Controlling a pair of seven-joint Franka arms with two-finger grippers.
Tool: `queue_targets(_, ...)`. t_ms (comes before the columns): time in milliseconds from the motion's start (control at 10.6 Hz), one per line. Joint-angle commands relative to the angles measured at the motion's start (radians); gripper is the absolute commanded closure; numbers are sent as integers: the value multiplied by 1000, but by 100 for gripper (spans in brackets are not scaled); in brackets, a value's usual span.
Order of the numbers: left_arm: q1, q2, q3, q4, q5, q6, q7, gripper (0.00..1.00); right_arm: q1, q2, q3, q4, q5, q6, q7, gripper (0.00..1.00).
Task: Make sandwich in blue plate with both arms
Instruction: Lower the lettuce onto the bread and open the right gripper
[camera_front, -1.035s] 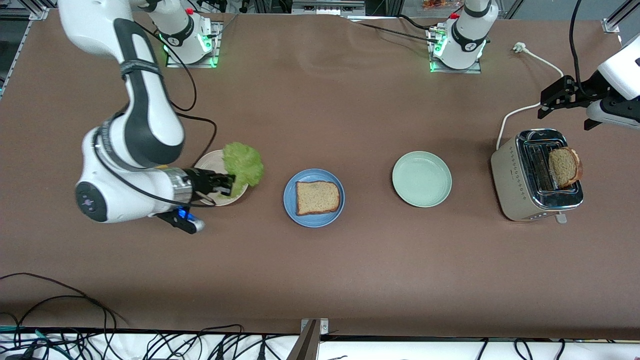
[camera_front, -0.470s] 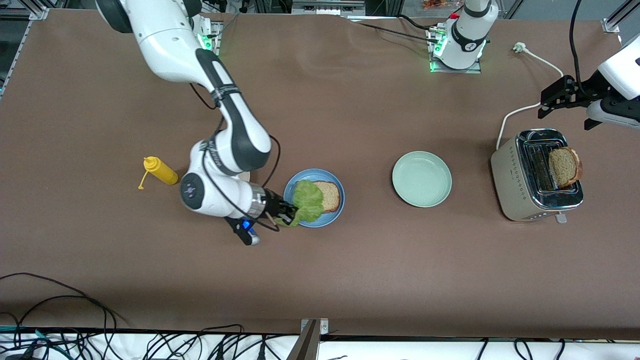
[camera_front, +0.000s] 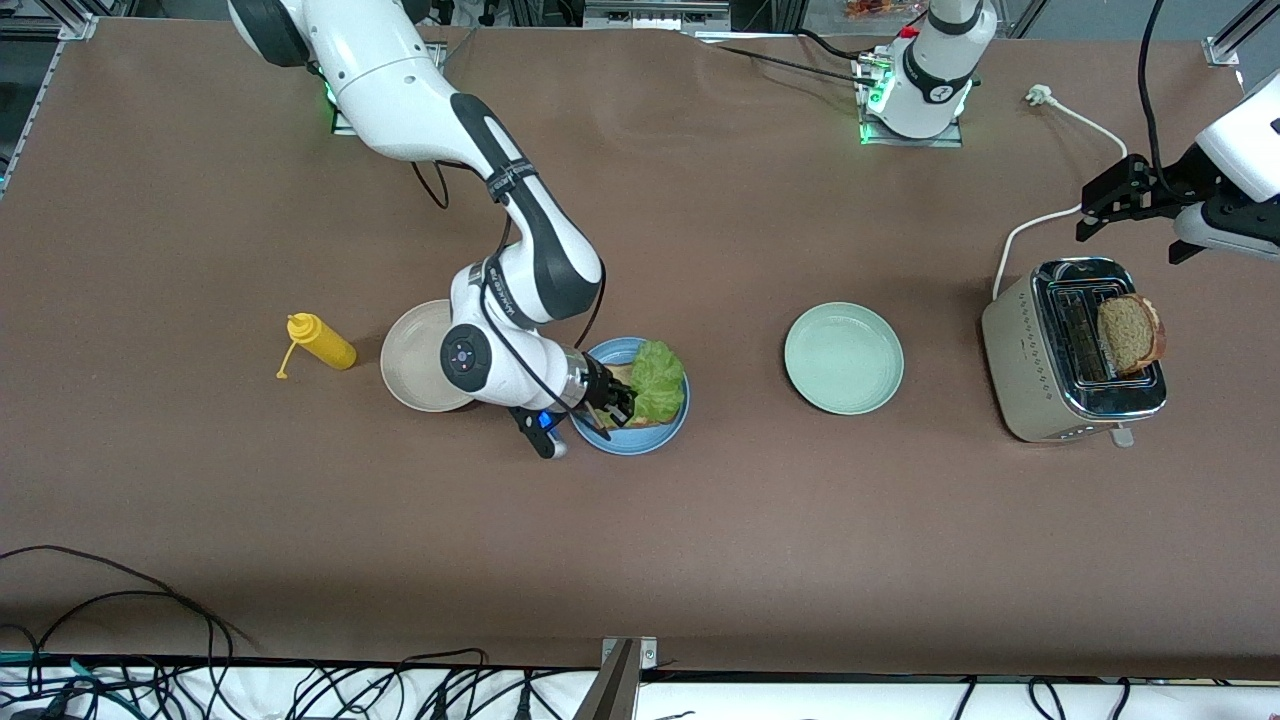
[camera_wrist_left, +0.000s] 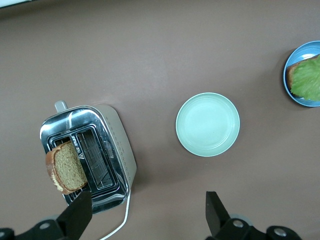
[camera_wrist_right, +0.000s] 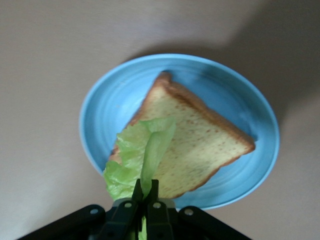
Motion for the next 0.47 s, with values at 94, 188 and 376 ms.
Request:
queue_targets(94, 10, -17, -4, -24, 22, 18, 19, 0, 18, -11, -13, -52, -82, 12, 10, 2)
queue_targets(188, 10, -17, -4, -23, 22, 18, 19, 0, 20, -15, -14, -54, -174, 3, 11, 0)
queue_targets(376, 12, -20, -1, -23, 22, 16, 17, 0, 18, -32, -22, -51, -216, -24, 7, 0)
